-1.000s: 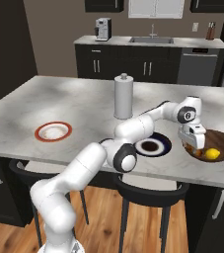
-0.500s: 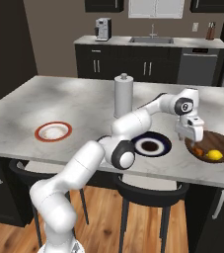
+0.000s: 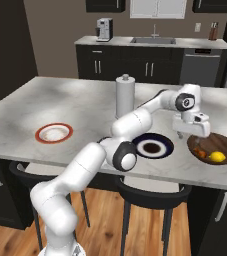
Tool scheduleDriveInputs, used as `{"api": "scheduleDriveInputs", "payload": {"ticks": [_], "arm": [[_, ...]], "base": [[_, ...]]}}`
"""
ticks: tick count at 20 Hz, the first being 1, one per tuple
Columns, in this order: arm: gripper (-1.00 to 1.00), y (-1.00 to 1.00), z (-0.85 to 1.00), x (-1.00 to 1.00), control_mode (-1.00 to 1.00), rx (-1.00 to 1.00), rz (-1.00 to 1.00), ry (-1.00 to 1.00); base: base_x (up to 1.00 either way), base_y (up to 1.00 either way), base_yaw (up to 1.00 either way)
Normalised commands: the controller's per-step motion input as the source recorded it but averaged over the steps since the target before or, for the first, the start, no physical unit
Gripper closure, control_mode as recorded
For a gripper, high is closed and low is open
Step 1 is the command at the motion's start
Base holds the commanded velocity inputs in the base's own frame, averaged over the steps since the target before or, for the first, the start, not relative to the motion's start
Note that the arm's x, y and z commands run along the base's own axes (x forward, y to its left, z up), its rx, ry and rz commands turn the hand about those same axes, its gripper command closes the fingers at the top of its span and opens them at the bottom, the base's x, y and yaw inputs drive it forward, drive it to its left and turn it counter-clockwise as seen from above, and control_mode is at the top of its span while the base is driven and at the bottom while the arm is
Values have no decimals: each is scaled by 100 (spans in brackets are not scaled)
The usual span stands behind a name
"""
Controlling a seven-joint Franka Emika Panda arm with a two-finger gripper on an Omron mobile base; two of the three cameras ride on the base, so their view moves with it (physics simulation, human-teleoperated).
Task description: Pick the chicken drumstick and lemon from their plates and place them in the bowl. Then put the bowl in the fridge.
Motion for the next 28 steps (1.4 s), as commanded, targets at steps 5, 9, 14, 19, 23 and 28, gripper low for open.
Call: {"api": "scheduleDriveInputs", "payload": {"ticks": [5,9,14,19,23,28], "arm": [[-100,0,11,2,-100,0,51,-1],[-100,0,4,2,-100,8,40,-4],[-100,0,2,0,-100,17,28,-11],[-100,6,0,-5,-100,0,22,-14],[-100,21,0,0,-100,-18,7,-22],[-100,26,-18,0,-100,-25,0,-17]], "base": [[0,0,0],[0,0,0],[0,0,0],[0,0,0],[0,0,0],[0,0,0]]}}
